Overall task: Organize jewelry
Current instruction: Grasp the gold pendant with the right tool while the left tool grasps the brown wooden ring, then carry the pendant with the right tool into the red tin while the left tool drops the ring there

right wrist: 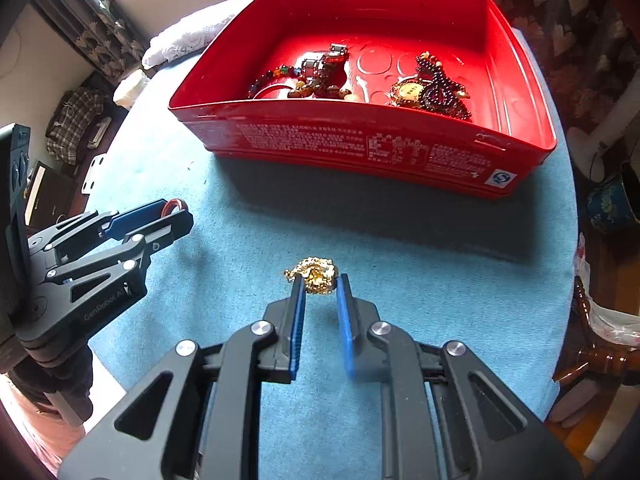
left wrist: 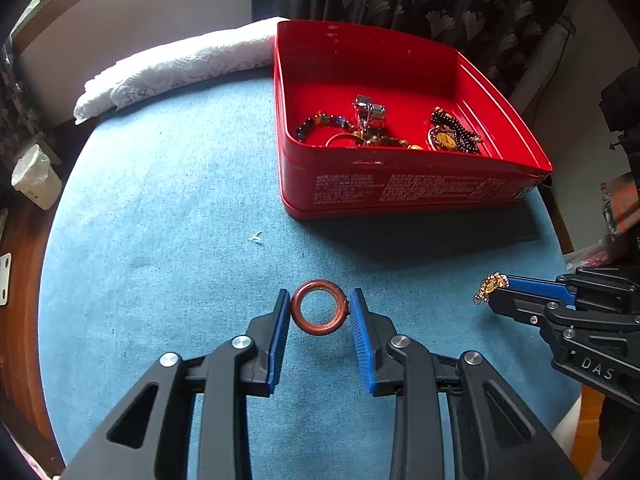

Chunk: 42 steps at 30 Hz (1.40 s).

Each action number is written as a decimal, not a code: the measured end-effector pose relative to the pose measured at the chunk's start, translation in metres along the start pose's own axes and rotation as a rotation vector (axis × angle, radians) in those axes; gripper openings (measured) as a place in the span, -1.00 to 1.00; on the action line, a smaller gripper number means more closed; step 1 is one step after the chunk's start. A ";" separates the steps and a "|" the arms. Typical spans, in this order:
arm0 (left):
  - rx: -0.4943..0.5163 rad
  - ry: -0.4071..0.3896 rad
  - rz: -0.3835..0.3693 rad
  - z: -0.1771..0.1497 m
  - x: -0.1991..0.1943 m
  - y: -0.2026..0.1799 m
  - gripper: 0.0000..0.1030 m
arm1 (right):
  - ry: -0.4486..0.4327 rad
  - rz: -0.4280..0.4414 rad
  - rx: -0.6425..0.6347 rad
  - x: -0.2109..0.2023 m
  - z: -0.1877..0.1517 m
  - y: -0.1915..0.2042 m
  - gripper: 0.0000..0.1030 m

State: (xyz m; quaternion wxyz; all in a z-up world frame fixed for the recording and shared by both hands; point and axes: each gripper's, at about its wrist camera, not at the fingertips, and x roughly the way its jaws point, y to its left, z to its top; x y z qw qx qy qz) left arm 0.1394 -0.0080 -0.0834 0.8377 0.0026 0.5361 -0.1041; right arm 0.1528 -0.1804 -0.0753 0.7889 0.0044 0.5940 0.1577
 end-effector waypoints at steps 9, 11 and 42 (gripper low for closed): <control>0.014 -0.031 -0.003 0.009 -0.016 -0.005 -0.41 | -0.033 -0.017 -0.014 -0.014 0.003 0.001 -0.72; 0.015 -0.046 -0.005 0.013 -0.022 -0.005 -0.41 | -0.048 -0.021 -0.017 -0.020 0.003 0.001 -0.72; 0.058 -0.148 -0.064 0.138 0.001 -0.044 -0.41 | -0.186 -0.054 0.032 -0.036 0.091 -0.049 -0.72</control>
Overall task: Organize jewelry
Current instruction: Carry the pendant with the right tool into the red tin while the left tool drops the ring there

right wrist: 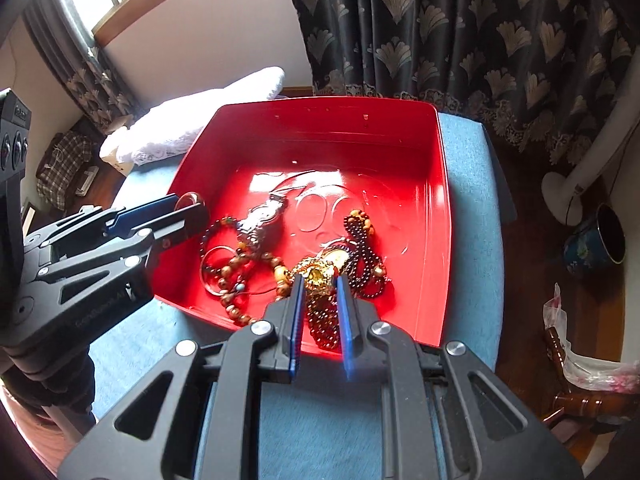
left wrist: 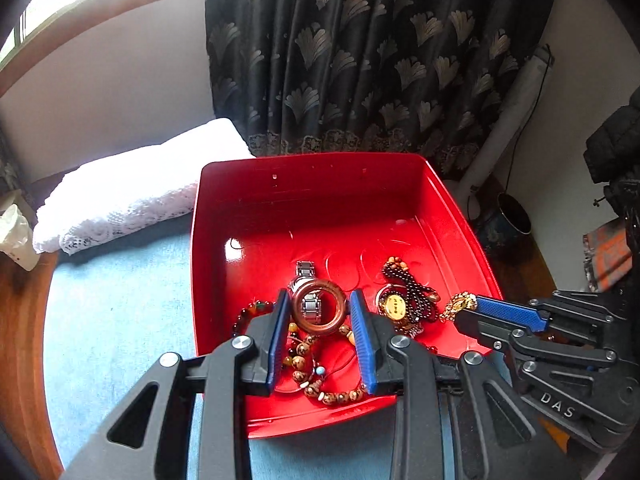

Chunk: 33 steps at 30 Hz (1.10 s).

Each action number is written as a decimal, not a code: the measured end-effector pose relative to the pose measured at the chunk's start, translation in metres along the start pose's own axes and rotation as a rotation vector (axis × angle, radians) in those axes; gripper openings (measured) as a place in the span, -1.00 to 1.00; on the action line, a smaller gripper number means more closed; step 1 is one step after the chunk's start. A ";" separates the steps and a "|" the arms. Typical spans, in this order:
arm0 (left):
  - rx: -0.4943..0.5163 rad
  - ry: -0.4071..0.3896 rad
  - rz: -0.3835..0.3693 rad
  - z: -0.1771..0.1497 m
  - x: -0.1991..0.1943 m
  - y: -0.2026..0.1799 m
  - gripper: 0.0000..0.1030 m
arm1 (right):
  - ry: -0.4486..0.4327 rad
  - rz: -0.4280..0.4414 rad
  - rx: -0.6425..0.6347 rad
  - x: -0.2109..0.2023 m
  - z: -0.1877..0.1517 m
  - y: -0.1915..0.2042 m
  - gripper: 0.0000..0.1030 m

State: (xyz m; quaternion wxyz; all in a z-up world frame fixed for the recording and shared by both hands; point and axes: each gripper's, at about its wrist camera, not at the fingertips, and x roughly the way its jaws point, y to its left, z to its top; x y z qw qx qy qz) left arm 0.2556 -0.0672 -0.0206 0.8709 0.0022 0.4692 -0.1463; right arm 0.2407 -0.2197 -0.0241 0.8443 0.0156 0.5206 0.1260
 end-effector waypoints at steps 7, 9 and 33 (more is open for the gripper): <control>0.000 0.020 0.004 0.006 0.019 0.000 -0.41 | 0.005 -0.007 0.021 0.011 0.007 -0.009 -0.72; 0.002 0.025 0.008 0.008 0.025 -0.002 -0.41 | 0.004 -0.010 0.025 0.015 0.010 -0.011 -0.72; -0.016 0.070 0.033 0.018 0.052 0.004 -0.19 | -0.004 -0.053 0.034 0.033 0.022 -0.029 -0.42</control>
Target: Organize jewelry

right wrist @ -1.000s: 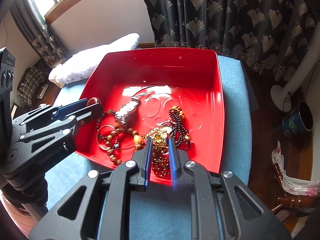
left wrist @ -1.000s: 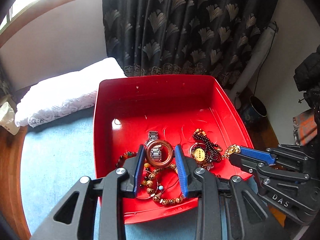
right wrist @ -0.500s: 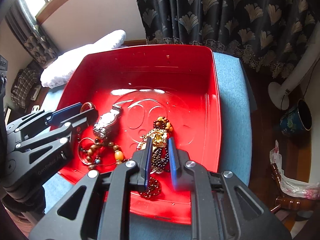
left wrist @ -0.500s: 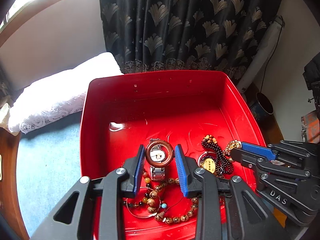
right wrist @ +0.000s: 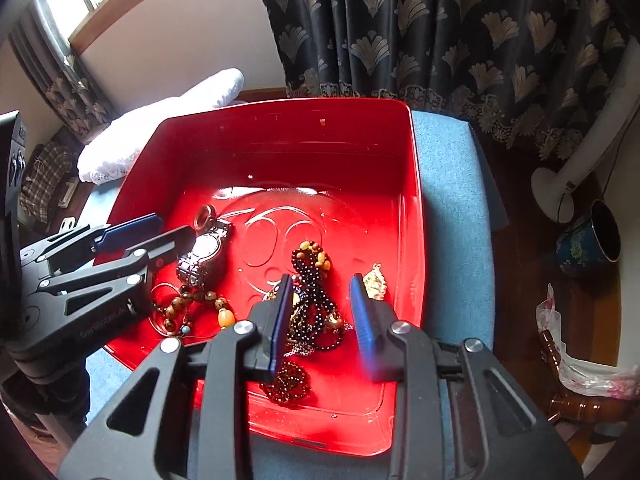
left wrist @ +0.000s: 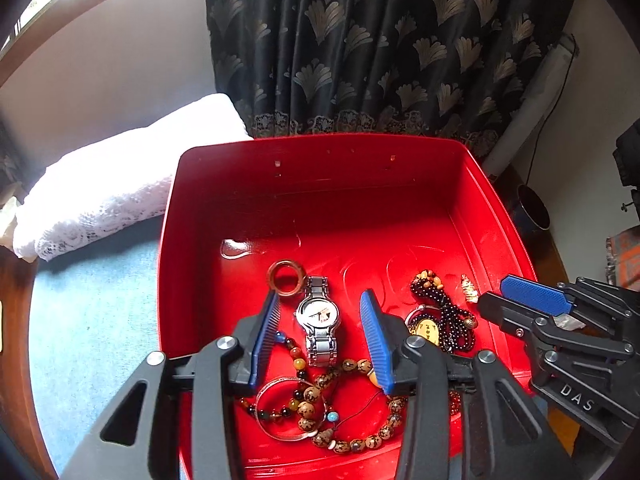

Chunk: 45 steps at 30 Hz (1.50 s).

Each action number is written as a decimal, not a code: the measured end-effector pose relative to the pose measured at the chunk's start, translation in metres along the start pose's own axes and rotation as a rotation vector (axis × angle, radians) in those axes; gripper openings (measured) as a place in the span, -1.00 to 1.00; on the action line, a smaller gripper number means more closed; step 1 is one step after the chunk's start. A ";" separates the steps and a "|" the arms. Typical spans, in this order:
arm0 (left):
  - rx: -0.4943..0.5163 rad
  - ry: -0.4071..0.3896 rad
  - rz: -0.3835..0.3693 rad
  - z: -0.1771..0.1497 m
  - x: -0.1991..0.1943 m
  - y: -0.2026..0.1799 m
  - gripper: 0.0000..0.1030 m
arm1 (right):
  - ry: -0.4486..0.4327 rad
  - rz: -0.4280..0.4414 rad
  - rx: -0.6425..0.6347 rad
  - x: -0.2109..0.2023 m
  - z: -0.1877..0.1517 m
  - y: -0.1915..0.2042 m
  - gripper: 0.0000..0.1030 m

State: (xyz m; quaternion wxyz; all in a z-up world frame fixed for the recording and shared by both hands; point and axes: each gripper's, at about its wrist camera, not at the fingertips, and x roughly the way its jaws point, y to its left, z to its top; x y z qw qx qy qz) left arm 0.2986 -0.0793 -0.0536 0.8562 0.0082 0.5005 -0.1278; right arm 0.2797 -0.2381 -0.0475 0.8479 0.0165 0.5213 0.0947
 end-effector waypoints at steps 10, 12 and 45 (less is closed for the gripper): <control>-0.003 -0.033 0.023 -0.002 -0.016 -0.001 0.15 | -0.020 -0.005 0.005 -0.011 -0.003 0.000 -0.42; 0.003 -0.044 0.031 -0.004 -0.021 -0.001 0.24 | -0.022 -0.004 0.010 -0.013 -0.004 -0.001 -0.41; -0.069 -0.138 0.103 -0.075 -0.110 0.018 0.81 | -0.092 -0.051 -0.005 -0.083 -0.062 0.015 0.85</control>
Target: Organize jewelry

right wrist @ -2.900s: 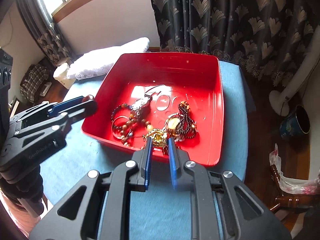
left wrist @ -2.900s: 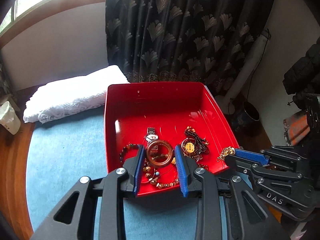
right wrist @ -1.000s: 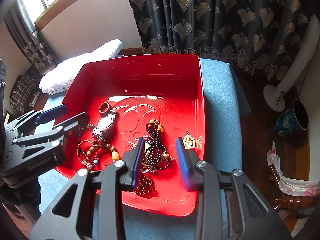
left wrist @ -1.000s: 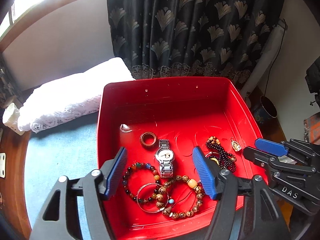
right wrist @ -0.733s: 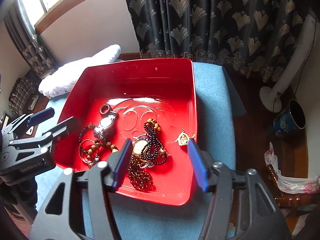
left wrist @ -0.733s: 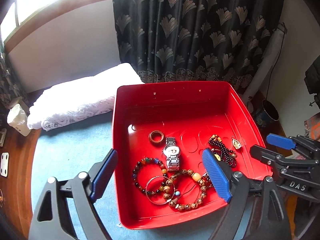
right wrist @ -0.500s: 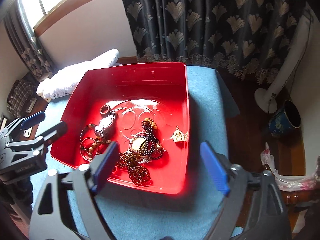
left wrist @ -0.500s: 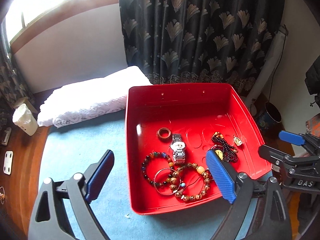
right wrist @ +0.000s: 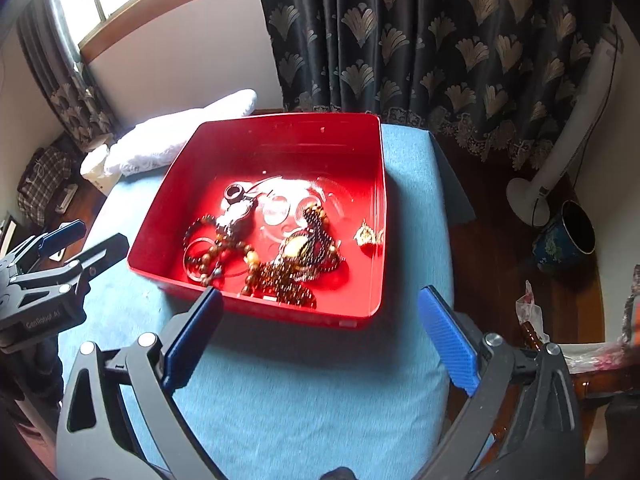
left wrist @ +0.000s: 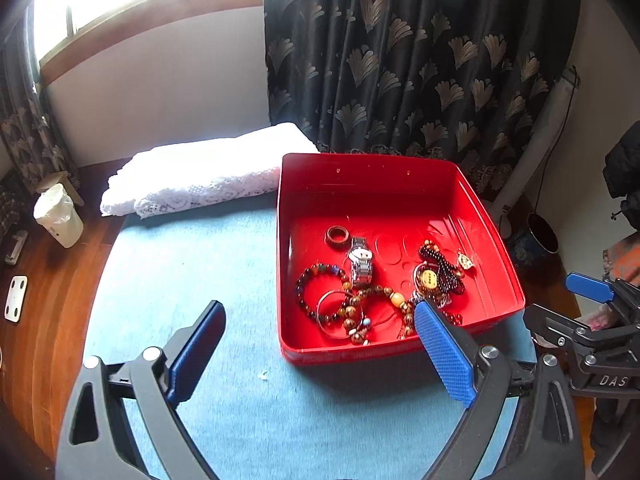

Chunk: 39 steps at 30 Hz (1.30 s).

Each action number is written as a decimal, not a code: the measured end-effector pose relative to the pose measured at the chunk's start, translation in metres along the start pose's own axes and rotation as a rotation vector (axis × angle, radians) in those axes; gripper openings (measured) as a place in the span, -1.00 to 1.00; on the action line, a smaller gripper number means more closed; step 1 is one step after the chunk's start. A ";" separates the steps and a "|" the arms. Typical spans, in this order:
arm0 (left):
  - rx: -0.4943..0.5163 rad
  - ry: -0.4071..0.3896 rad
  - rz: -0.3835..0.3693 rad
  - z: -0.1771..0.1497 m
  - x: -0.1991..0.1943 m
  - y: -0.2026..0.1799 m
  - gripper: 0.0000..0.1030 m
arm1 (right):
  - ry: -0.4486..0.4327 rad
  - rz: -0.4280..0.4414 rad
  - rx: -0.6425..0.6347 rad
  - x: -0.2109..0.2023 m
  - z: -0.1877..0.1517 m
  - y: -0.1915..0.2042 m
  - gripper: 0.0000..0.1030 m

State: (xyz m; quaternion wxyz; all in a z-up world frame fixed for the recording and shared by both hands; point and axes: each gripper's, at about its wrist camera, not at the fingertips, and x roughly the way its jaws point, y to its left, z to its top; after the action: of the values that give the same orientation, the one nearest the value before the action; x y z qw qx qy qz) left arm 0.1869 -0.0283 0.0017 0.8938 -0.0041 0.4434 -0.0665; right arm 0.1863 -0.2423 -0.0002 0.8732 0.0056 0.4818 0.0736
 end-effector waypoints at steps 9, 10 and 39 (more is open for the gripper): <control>0.006 0.030 0.025 -0.022 -0.003 0.002 0.82 | 0.020 0.025 0.002 -0.004 -0.016 0.007 0.85; 0.006 0.033 0.024 -0.023 -0.003 0.002 0.82 | 0.022 0.026 0.002 -0.004 -0.017 0.008 0.85; 0.012 0.041 0.035 -0.027 0.002 0.003 0.81 | 0.040 0.022 0.025 0.007 -0.023 0.005 0.85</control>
State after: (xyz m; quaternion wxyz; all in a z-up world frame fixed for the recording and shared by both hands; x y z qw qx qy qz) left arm 0.1667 -0.0244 -0.0167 0.8856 0.0102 0.4612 -0.0537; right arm 0.1704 -0.2378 -0.0181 0.8623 0.0206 0.5001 0.0774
